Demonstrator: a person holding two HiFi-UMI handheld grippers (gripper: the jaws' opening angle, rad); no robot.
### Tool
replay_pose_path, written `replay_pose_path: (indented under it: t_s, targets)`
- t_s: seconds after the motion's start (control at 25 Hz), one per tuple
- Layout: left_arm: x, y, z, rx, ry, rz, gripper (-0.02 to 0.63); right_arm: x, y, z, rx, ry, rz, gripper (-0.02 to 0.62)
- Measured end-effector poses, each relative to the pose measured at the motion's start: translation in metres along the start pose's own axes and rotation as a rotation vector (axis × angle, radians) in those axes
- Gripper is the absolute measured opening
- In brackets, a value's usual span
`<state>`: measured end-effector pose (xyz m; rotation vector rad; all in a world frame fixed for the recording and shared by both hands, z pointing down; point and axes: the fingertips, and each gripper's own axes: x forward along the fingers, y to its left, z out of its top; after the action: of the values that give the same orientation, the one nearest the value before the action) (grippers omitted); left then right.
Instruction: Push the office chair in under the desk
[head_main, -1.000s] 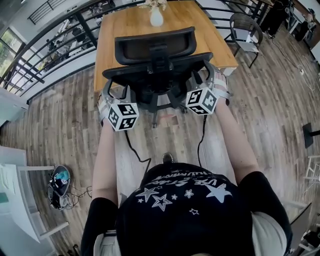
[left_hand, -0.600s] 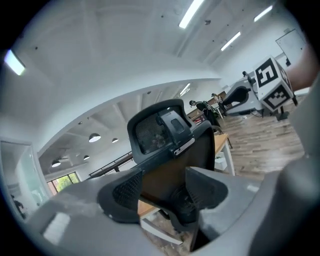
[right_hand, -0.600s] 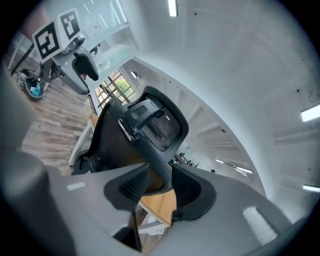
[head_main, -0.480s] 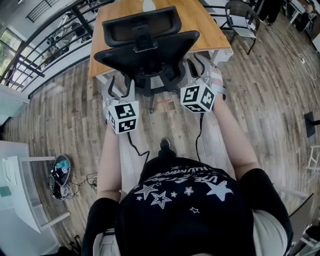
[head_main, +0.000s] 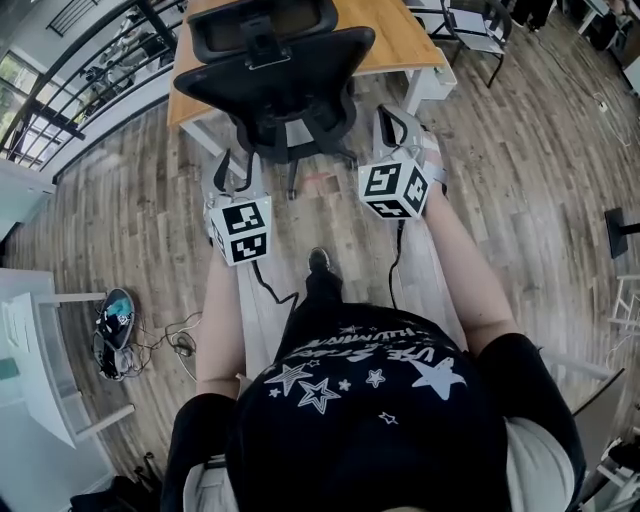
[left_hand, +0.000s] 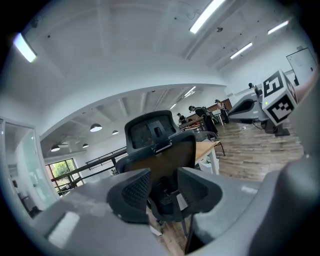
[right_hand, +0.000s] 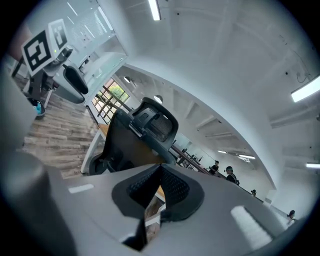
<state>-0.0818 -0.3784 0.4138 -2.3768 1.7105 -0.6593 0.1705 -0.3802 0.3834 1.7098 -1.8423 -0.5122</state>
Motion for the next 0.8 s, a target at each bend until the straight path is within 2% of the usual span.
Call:
replay_pose_path:
  t_s: [0.36, 0.48, 0.6, 0.8]
  targets:
    - [-0.058, -0.038, -0.009, -0.030, 0.015, -0.025, 0.161, -0.068, 0.003, -0.020, 0.077, -0.016, 0.041, 0.002]
    - [-0.072, -0.046, -0.013, -0.056, 0.018, -0.013, 0.107, -0.082, 0.004, -0.027, 0.084, -0.002, 0.052, 0.002]
    - [-0.085, -0.051, -0.017, -0.071, 0.020, 0.000, 0.084, -0.095, 0.009, -0.034, 0.087, 0.013, 0.073, 0.002]
    - [-0.107, -0.051, -0.026, -0.111, 0.026, 0.035, 0.002, -0.113, 0.019, -0.035, 0.143, 0.010, 0.108, 0.002]
